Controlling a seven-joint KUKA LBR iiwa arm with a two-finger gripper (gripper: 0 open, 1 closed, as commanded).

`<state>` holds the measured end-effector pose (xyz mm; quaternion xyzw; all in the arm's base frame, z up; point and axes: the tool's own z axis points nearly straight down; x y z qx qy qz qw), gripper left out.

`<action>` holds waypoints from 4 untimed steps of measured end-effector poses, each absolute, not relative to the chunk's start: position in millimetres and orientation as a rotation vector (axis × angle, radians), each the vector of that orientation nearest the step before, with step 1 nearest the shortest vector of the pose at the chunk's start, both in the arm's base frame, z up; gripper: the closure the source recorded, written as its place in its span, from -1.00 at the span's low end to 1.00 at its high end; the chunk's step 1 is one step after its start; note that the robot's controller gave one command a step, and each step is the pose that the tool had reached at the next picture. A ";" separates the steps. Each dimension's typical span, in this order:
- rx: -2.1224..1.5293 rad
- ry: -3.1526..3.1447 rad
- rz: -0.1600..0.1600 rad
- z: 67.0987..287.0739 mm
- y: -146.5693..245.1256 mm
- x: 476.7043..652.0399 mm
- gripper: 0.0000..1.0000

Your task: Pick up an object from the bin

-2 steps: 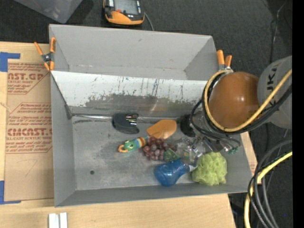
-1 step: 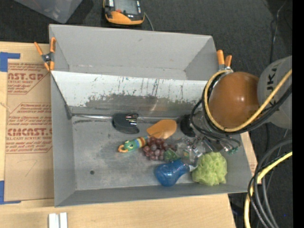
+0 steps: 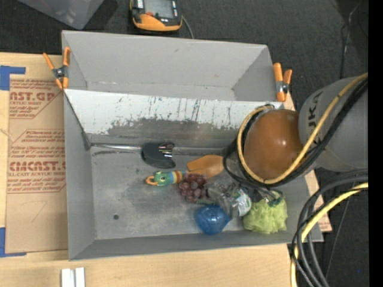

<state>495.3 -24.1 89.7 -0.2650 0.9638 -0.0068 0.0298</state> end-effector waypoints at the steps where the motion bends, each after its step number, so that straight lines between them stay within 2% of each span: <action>1: -0.811 2.975 -0.014 106.5 -25.9 491.0 1.00; 2: -1.199 2.836 -0.027 159.7 -31.6 518.1 1.00; 3: -0.691 3.012 -0.004 113.1 -26.4 502.0 1.00; 4: -1.270 2.799 -0.029 109.0 -44.6 496.3 1.00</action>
Offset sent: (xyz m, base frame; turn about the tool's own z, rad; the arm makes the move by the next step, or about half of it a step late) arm 0.0214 -0.0087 0.0686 -0.2640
